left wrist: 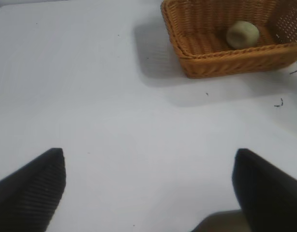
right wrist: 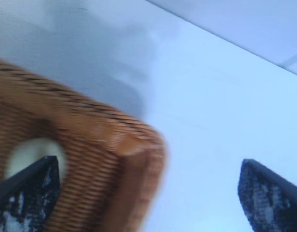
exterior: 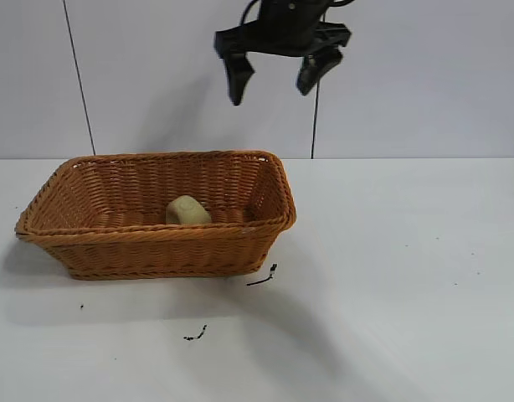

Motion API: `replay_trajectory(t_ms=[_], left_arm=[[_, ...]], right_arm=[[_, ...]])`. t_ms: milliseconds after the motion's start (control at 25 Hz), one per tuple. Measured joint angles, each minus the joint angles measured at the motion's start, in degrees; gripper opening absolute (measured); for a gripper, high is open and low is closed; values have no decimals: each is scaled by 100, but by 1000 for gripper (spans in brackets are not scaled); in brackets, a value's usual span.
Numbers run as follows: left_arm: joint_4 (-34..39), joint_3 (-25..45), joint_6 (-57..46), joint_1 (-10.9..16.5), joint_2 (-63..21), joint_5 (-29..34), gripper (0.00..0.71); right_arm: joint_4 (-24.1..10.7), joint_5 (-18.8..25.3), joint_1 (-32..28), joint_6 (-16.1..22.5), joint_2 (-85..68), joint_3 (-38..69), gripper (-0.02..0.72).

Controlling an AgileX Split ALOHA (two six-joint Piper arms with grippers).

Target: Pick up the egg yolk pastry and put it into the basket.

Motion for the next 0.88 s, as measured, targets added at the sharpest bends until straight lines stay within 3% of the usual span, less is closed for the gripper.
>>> replay_trajectory(t_ms=[400,680,880], left_arm=[[0,0,0,0,0,0,696],[0,0,0,0,0,0,696],[0,0,0,0,0,0,696]], right_arm=[[-23,205,-1459,0,0,0,693],[-30,207,-1567,0,-422,392,693],[29,201,-1567,0,-1374,1523,693]])
